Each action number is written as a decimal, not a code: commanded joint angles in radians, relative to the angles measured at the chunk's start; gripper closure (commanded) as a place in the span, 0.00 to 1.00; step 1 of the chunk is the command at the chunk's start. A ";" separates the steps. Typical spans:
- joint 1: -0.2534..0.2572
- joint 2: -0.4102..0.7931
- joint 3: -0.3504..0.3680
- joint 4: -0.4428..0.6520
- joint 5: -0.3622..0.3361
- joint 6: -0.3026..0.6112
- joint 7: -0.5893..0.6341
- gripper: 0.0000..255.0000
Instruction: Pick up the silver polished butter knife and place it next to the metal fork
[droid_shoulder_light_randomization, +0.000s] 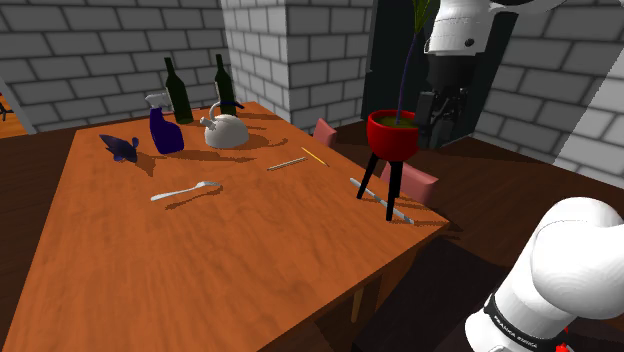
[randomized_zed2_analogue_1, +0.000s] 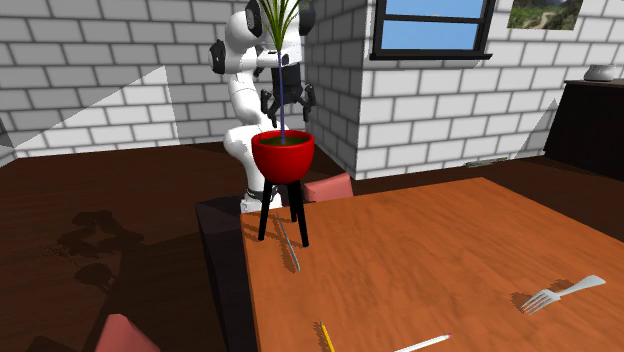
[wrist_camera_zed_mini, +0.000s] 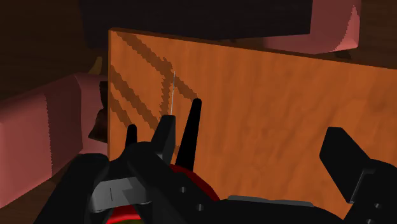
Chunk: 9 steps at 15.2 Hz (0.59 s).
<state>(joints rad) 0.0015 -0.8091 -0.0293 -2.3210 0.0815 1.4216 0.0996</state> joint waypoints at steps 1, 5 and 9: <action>0.000 0.000 0.000 0.000 0.000 0.000 0.000 0.00; -0.017 -0.021 0.006 -0.144 -0.032 0.178 -0.007 0.00; -0.036 -0.011 0.008 -0.268 -0.064 0.368 -0.011 0.00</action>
<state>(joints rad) -0.0272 -0.8161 -0.0178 -2.5502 0.0291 1.7368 0.0937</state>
